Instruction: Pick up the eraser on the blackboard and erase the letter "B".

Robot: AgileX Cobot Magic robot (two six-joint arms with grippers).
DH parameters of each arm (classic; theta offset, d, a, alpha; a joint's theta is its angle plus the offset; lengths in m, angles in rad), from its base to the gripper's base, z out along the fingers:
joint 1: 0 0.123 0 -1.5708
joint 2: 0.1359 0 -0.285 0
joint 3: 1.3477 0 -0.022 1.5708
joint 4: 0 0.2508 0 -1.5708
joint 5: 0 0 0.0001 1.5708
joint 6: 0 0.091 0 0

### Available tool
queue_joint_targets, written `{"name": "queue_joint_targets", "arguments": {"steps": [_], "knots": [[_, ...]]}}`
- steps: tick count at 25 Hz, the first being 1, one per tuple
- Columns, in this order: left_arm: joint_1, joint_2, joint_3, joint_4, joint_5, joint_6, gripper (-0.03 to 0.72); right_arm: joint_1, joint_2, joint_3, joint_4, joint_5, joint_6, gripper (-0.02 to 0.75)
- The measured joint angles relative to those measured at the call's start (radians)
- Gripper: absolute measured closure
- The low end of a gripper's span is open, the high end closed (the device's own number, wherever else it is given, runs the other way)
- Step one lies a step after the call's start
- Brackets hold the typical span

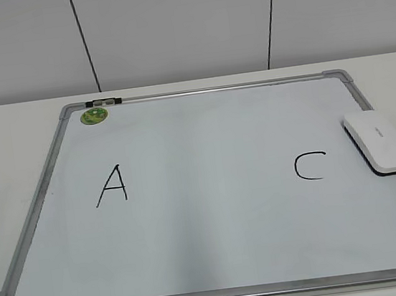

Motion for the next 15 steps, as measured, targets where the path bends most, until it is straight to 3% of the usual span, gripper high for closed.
{"name": "queue_joint_targets", "arguments": {"steps": [9,15], "knots": [[0.008,-0.017,0.001,0.000,-0.002,0.000,0.335,0.000,-0.003,0.000,0.000,-0.002,0.002,0.146],[0.115,-0.109,0.001,0.000,-0.002,0.000,0.342,-0.035,-0.072,0.000,-0.002,-0.002,0.002,0.146]]}}
